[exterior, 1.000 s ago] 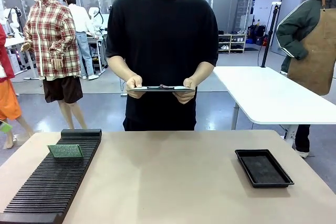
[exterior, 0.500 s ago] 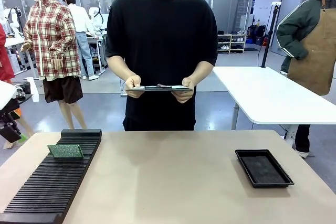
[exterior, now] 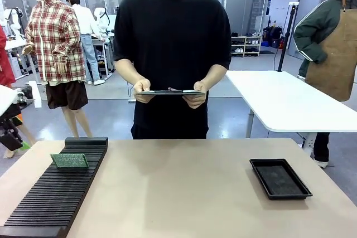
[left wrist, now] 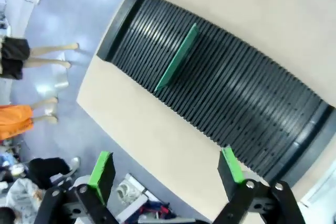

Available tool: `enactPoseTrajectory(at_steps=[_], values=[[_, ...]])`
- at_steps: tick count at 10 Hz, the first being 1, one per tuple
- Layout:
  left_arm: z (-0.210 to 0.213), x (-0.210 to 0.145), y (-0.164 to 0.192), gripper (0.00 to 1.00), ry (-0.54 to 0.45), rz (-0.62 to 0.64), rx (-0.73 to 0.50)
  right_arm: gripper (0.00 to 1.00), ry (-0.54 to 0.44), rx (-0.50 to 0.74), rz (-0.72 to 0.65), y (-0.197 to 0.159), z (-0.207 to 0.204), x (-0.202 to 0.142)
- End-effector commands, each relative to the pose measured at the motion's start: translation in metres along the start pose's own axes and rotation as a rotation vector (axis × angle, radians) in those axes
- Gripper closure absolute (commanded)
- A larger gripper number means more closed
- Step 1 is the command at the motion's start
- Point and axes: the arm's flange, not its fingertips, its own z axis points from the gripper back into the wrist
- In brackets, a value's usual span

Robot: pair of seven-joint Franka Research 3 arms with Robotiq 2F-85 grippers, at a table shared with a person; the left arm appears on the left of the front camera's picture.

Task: Inspect the PCB.
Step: Pick up the Blank PCB and present it to the human.

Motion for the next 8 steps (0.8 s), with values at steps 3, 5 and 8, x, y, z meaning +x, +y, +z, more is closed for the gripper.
enactPoseTrajectory(at_steps=[3, 5, 8], values=[[-0.050, 0.019, 0.019, 0.00, 0.048, -0.401, -0.014, 0.00, -0.005, 0.010, 0.016, 0.000, 0.001, 0.000], [-0.076, 0.021, 0.035, 0.00, 0.029, -0.476, -0.091, 0.00, -0.005, 0.010, 0.016, 0.000, 0.001, 0.000], [-0.105, 0.025, 0.047, 0.00, 0.001, -0.494, -0.090, 0.00, -0.005, 0.010, 0.016, 0.000, 0.001, 0.000]])
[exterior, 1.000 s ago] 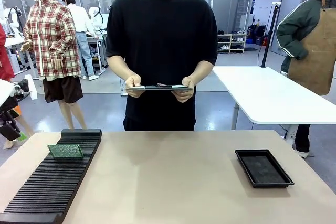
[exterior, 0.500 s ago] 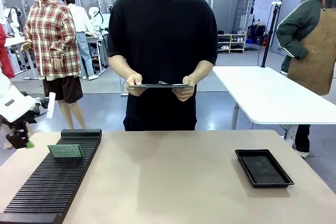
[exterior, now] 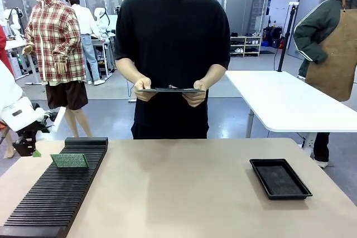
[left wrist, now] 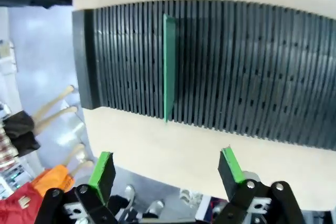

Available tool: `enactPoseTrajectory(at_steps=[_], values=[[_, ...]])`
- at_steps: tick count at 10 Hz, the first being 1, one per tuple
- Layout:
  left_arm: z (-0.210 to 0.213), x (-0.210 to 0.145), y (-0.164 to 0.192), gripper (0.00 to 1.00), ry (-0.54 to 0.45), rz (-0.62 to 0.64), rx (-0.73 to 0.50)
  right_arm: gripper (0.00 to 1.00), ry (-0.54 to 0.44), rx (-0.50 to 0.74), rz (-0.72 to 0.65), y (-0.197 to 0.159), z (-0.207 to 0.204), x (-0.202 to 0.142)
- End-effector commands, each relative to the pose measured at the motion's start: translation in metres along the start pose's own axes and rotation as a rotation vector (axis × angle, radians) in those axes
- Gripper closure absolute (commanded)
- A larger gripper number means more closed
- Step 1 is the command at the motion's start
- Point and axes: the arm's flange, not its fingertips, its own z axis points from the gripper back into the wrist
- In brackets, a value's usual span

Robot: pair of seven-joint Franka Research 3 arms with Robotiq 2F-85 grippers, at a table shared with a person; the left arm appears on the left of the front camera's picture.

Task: Inspect the PCB.
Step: Pick up the Blank PCB and present it to the human.

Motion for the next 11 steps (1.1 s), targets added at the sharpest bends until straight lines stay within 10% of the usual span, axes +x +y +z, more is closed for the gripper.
enactPoseTrajectory(at_steps=[1, 9, 11], values=[[-0.020, -0.009, 0.016, 0.00, -0.045, 0.004, -0.014, 0.00, -0.004, 0.011, 0.017, 0.000, 0.001, 0.000], [-0.101, -0.001, 0.038, 0.00, -0.017, 0.039, -0.133, 0.00, -0.004, 0.011, 0.017, 0.000, 0.001, 0.000], [-0.102, 0.004, 0.039, 0.60, -0.014, 0.026, -0.140, 0.00, -0.004, 0.011, 0.017, 0.000, 0.001, 0.000]])
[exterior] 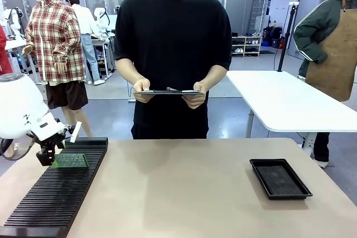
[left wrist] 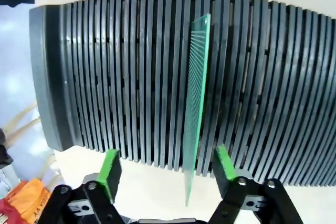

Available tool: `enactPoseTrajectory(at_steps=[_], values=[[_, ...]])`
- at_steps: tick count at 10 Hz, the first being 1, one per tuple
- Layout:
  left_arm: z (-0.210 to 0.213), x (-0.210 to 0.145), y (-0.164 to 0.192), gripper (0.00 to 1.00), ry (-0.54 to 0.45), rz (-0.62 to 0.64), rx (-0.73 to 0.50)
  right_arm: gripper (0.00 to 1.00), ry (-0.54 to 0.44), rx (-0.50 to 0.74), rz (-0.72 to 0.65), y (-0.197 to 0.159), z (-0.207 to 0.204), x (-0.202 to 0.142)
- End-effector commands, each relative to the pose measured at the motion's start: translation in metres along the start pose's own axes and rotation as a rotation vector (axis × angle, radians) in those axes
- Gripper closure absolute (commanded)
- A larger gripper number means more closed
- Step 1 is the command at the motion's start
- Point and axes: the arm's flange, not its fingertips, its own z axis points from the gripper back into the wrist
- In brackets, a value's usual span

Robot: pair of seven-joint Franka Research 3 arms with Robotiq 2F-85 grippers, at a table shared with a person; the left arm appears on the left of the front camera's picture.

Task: Inspect the PCB.
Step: Pick up the Blank PCB and present it to the human.

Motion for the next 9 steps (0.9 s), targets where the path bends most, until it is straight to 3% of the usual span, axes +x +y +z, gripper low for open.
enactPoseTrajectory(at_steps=[1, 2, 5, 9], values=[[0.0024, 0.0022, 0.0072, 0.91, -0.002, -0.016, -0.012, 0.00, -0.004, 0.010, 0.017, 0.0001, 0.0009, 0.0002], [0.0017, 0.0034, 0.0067, 1.00, 0.014, -0.011, -0.026, 0.00, -0.004, 0.010, 0.017, 0.0001, 0.0009, 0.0002], [0.0001, 0.0051, 0.0083, 0.96, 0.028, -0.006, -0.072, 0.00, -0.004, 0.010, 0.017, 0.0001, 0.0009, 0.0002], [-0.0010, 0.0032, 0.0111, 1.00, 0.045, 0.024, -0.116, 0.00, -0.004, 0.010, 0.017, 0.0001, 0.0009, 0.0002]])
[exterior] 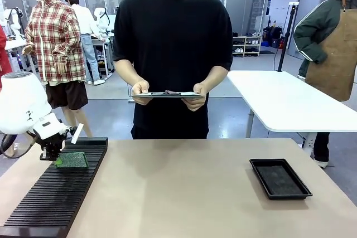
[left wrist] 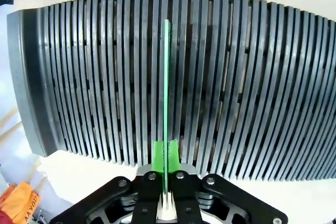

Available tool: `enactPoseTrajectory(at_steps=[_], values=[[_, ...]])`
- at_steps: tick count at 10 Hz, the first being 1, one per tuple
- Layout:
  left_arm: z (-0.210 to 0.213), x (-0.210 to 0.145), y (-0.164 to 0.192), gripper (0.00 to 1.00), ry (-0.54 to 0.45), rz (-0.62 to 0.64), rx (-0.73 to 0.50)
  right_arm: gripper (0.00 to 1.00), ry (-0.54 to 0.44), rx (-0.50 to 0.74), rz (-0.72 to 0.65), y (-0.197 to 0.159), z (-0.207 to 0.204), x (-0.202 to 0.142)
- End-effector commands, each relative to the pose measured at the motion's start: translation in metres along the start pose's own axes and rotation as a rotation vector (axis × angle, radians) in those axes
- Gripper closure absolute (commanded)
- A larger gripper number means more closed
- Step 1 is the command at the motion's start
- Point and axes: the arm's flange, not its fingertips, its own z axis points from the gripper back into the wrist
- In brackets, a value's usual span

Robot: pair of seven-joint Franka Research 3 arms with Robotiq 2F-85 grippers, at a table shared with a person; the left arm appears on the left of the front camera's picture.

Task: Inspect the PCB.
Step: Pick up the Blank PCB and present it to the human.

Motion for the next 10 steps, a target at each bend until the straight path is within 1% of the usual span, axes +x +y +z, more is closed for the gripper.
enactPoseTrajectory(at_steps=[1, 2, 3, 5, 6, 7, 8, 9, 10], values=[[0.003, -0.001, 0.010, 1.00, 0.020, 0.029, -0.029, 0.00, -0.004, 0.009, 0.017, 0.000, 0.001, 0.000], [0.010, -0.001, 0.010, 1.00, 0.013, 0.043, -0.031, 0.00, -0.004, 0.009, 0.017, 0.000, 0.001, 0.000], [0.027, -0.005, 0.011, 1.00, -0.018, 0.092, 0.000, 0.00, -0.004, 0.009, 0.017, 0.000, 0.001, 0.000], [0.073, -0.023, 0.004, 1.00, -0.164, 0.163, 0.050, 0.00, -0.004, 0.009, 0.017, 0.000, 0.001, 0.000], [0.086, -0.031, 0.001, 1.00, -0.254, 0.198, 0.024, 0.00, -0.004, 0.009, 0.017, 0.000, 0.001, 0.000], [0.093, -0.038, -0.002, 1.00, -0.384, 0.247, -0.067, 0.00, -0.004, 0.009, 0.017, 0.000, 0.001, 0.000], [0.093, -0.044, -0.007, 1.00, -0.499, 0.308, -0.133, 0.00, -0.004, 0.009, 0.017, 0.000, 0.001, 0.000], [0.089, -0.048, -0.010, 1.00, -0.616, 0.411, -0.205, 0.00, -0.004, 0.009, 0.017, 0.000, 0.001, 0.000], [0.082, -0.042, -0.017, 1.00, -0.686, 0.463, -0.260, 0.00, -0.004, 0.009, 0.017, 0.000, 0.001, 0.000]])
